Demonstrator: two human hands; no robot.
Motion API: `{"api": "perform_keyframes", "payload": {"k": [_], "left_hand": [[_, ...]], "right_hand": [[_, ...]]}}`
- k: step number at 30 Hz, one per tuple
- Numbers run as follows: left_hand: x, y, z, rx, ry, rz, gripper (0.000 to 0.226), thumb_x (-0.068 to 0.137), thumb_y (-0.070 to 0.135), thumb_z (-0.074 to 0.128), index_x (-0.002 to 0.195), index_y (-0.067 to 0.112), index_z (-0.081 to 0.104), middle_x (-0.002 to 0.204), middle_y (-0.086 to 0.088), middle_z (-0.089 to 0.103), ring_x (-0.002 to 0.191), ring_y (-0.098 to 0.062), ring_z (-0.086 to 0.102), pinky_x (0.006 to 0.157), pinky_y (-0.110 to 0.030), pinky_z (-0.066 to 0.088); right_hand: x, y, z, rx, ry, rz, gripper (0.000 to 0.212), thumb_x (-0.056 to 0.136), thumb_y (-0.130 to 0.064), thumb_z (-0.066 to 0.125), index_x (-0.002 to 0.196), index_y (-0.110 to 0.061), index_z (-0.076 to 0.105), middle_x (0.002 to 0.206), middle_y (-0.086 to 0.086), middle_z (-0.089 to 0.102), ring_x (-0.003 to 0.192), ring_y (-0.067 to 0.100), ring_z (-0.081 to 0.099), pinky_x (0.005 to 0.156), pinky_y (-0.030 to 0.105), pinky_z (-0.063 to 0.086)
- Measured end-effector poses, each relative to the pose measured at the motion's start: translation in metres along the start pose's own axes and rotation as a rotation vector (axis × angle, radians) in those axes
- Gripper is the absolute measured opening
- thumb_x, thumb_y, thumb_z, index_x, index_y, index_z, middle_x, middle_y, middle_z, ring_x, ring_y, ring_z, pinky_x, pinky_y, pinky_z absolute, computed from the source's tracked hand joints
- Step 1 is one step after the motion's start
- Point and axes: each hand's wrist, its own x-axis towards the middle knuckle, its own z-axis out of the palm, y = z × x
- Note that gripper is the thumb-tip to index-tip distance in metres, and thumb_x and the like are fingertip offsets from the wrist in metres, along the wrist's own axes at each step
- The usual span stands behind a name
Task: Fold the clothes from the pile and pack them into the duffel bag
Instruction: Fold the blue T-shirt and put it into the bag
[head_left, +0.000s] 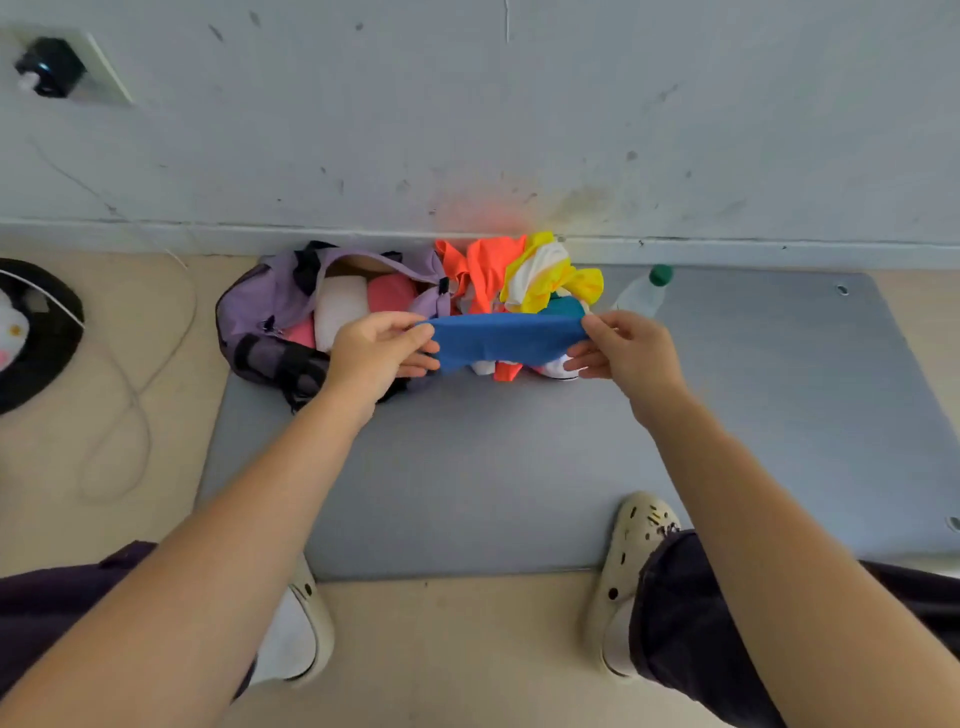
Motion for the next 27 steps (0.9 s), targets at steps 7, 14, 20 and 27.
{"api": "perform_keyframes", "payload": {"k": [7,14,20,27], "left_hand": [[-0.01,-0.153,0.021,-0.044,0.073,-0.39,0.011,0.082,0.016,0.078,0.084,0.011,0.069,0.082,-0.015,0.073,0.065,-0.017,0.074,0.058,-0.022,0.058],[-0.047,-0.263,0.029,0.186,0.119,-0.695,0.031,0.083,-0.008,0.068,0.079,0.013,0.046,0.073,-0.015,0.063,0.041,-0.007,0.063,0.048,-0.023,0.054],[-0.051,-0.271,0.015,0.542,-0.295,-0.894,0.028,0.082,0.01,0.076,0.075,0.012,0.049,0.064,-0.011,0.068,0.044,-0.017,0.063,0.043,-0.023,0.049],[0.013,-0.244,0.008,0.817,0.213,-0.433,0.029,0.088,0.038,0.06,0.07,0.014,0.057,0.069,0.0,0.062,0.073,-0.026,0.061,0.062,-0.031,0.041]], "right_hand": [[-0.005,0.152,0.03,0.063,0.062,0.347,0.024,0.085,-0.029,0.073,0.081,-0.008,0.065,0.078,0.016,0.071,0.065,0.026,0.073,0.058,0.027,0.058],[-0.037,0.284,0.05,-0.097,-0.058,0.646,0.032,0.085,0.013,0.062,0.075,-0.012,0.045,0.073,0.013,0.053,0.035,0.006,0.056,0.037,0.019,0.049],[-0.033,0.292,0.032,-0.745,-0.502,0.604,0.028,0.08,-0.009,0.074,0.066,-0.014,0.05,0.056,0.004,0.054,0.047,0.014,0.051,0.049,0.024,0.039],[0.011,0.259,0.063,-1.004,-0.324,0.163,0.028,0.087,-0.023,0.063,0.111,-0.013,0.054,0.107,0.011,0.056,0.09,0.034,0.06,0.07,0.034,0.043]]}}
